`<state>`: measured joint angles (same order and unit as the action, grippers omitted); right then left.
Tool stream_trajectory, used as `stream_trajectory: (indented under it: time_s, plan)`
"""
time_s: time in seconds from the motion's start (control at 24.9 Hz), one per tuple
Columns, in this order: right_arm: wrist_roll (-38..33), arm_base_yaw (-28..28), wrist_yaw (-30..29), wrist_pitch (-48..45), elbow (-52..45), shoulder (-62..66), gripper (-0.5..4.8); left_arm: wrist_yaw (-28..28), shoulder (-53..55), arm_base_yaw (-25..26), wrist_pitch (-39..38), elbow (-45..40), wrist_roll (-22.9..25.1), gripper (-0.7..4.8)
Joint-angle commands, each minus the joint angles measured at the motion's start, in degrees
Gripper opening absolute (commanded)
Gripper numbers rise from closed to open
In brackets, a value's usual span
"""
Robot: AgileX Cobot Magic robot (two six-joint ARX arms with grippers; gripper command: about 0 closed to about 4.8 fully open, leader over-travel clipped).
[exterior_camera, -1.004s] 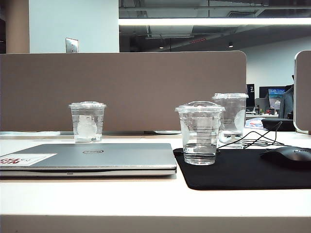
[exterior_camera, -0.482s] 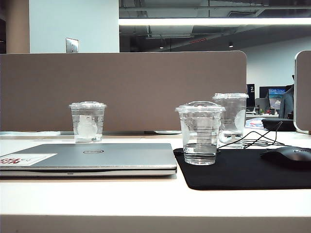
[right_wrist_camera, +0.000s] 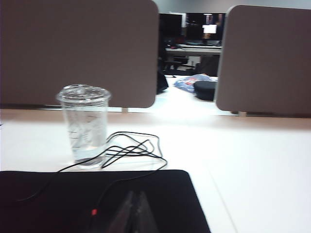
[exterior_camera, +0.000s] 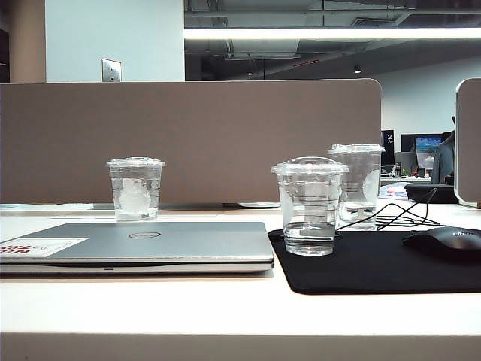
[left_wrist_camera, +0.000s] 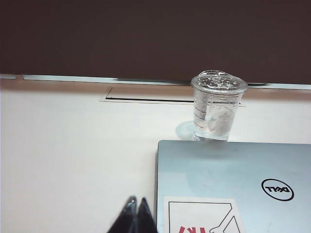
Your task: Pick up the coffee cup on the middle and place it on the right side of the laptop.
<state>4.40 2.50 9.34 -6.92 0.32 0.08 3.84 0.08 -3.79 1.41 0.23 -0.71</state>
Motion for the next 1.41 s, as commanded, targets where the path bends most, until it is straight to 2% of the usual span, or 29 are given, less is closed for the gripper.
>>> stream_trajectory:
  time_s: [0.04,0.4,1.41]
  plan:
    - [0.37,0.04,-2.29,-0.50,-0.26,-0.13,-0.01,-0.17,0.00,0.02,0.39,0.20,0.24,-0.05]
    - [0.33,0.04,-6.67,-0.57,-0.26,-0.13,-0.01,-0.17,0.00,0.02,0.39,0.20,0.24,-0.05]
    - [0.33,0.02,-6.54,-0.20,-0.26,-0.13,-0.01,-0.17,0.00,0.02,0.39,0.20,0.24,-0.05]
